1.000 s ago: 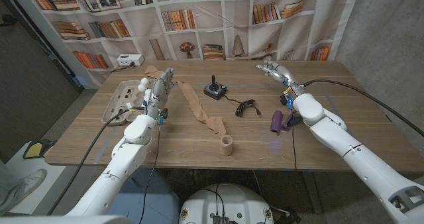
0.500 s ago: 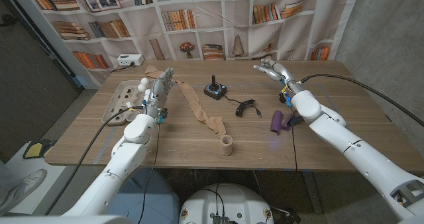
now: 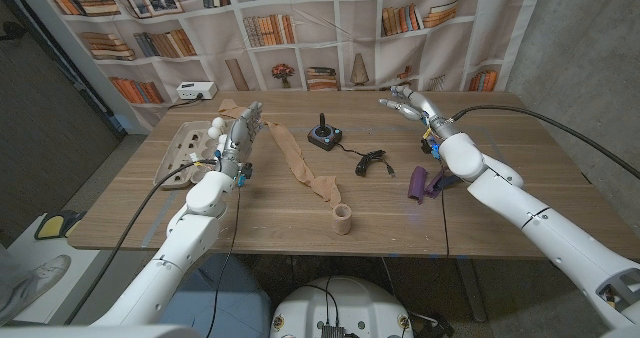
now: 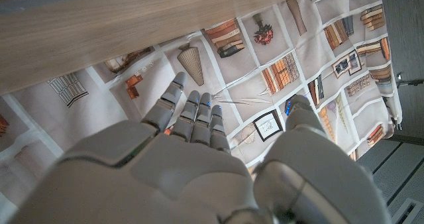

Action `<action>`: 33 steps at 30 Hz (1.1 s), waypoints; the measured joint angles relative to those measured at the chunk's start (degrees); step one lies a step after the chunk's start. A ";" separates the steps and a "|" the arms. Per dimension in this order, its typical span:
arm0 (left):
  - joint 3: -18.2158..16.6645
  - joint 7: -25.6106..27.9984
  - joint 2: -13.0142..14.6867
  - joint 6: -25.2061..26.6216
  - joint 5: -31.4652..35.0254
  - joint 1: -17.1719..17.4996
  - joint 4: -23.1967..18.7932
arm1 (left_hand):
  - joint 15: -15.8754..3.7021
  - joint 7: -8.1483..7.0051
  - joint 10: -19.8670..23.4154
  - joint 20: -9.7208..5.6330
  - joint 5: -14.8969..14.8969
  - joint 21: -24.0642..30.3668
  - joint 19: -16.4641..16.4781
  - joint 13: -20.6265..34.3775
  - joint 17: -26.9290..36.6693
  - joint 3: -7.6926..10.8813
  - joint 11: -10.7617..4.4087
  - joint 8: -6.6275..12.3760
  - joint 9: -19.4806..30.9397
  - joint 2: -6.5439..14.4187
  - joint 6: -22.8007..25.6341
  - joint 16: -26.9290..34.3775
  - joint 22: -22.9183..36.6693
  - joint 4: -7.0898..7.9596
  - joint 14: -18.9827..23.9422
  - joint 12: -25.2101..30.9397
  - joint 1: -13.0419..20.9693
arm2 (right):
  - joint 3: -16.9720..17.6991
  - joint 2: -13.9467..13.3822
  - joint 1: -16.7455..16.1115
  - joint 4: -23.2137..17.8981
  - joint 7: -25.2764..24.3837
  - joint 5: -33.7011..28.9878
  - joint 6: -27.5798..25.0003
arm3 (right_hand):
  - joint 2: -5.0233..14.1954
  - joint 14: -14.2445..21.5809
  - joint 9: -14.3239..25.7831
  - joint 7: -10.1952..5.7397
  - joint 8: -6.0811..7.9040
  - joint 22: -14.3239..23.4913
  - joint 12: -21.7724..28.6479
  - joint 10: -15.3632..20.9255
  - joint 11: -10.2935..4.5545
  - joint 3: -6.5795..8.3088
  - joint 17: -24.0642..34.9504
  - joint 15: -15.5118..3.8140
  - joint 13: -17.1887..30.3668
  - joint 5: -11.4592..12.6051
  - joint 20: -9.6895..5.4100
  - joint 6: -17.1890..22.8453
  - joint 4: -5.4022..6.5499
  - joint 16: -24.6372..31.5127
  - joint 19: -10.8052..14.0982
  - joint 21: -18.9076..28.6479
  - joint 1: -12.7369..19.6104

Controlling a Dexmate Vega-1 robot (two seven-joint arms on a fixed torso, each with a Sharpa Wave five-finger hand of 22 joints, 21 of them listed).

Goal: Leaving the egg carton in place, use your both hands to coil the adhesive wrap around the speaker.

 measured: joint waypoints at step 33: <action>0.17 0.62 0.48 1.34 1.06 0.70 -0.63 | 0.01 0.30 0.31 -0.21 0.00 -0.65 0.21 0.00 0.00 -0.25 0.32 0.00 0.00 0.07 0.92 0.00 0.03 -0.25 0.01 0.00 0.54 | -5.11 -1.75 3.90 -2.91 -0.08 -9.73 -6.24 | 0.53 1.84 0.29 -0.50 -0.48 -0.15 -0.24 0.31 -0.92 -0.96 1.39 -0.36 0.44 0.00 0.19 0.11 0.31 1.51 0.65 -0.35 0.52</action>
